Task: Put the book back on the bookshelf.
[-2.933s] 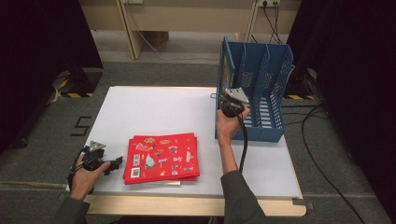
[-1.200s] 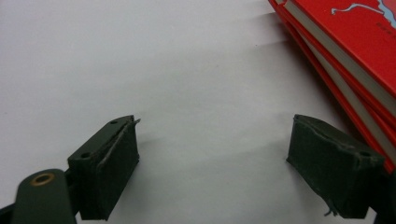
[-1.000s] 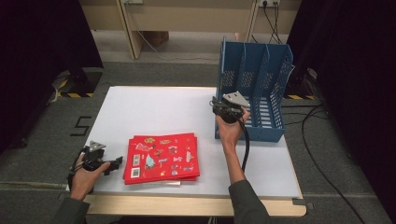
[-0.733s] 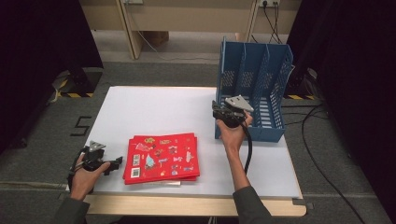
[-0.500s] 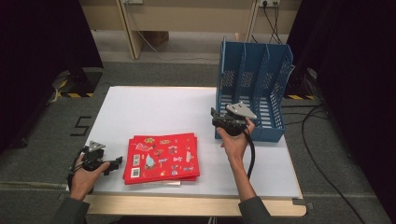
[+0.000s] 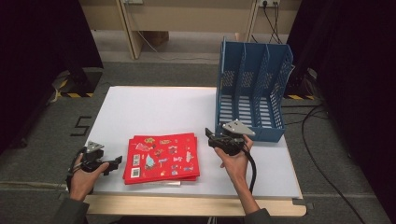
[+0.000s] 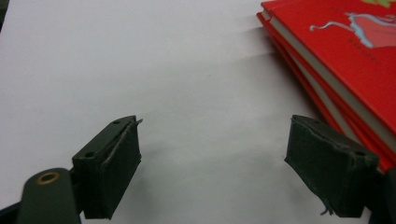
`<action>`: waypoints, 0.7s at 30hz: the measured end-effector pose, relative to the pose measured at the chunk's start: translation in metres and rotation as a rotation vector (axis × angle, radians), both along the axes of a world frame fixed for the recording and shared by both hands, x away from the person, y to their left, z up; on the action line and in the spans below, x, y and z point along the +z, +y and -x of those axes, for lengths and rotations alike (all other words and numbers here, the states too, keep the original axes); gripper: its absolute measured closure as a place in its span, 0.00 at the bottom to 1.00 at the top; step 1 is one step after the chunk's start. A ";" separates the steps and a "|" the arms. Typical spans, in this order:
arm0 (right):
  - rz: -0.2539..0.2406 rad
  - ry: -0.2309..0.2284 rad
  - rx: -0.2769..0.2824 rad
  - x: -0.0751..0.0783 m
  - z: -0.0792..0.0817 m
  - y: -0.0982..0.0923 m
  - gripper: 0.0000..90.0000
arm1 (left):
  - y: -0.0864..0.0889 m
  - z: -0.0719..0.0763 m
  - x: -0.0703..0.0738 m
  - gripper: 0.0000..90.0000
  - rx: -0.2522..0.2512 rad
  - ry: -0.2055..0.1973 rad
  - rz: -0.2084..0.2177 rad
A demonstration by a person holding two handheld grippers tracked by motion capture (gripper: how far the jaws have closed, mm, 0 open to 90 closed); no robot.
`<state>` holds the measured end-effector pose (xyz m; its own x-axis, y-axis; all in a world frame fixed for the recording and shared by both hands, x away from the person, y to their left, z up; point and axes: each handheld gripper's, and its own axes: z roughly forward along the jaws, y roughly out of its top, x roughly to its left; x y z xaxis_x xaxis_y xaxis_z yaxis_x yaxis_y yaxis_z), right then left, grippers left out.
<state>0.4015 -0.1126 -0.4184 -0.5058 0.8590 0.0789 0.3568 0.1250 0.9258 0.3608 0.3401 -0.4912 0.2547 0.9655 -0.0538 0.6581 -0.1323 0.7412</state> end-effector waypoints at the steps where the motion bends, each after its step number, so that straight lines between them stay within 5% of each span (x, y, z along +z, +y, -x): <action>1: -0.008 0.017 0.010 -0.005 0.006 0.001 0.37 | -0.001 0.001 0.001 0.19 0.004 -0.008 0.012; 5: -0.002 0.052 0.043 -0.016 0.016 0.006 0.36 | -0.005 0.006 0.002 0.19 -0.011 -0.018 0.054; 9: 0.004 0.080 0.066 -0.025 0.023 0.011 0.36 | -0.014 0.010 0.005 0.19 -0.035 -0.034 0.053; 21: -0.012 0.156 0.096 -0.044 0.037 0.013 0.36 | -0.028 0.020 0.011 0.31 -0.039 -0.074 -0.032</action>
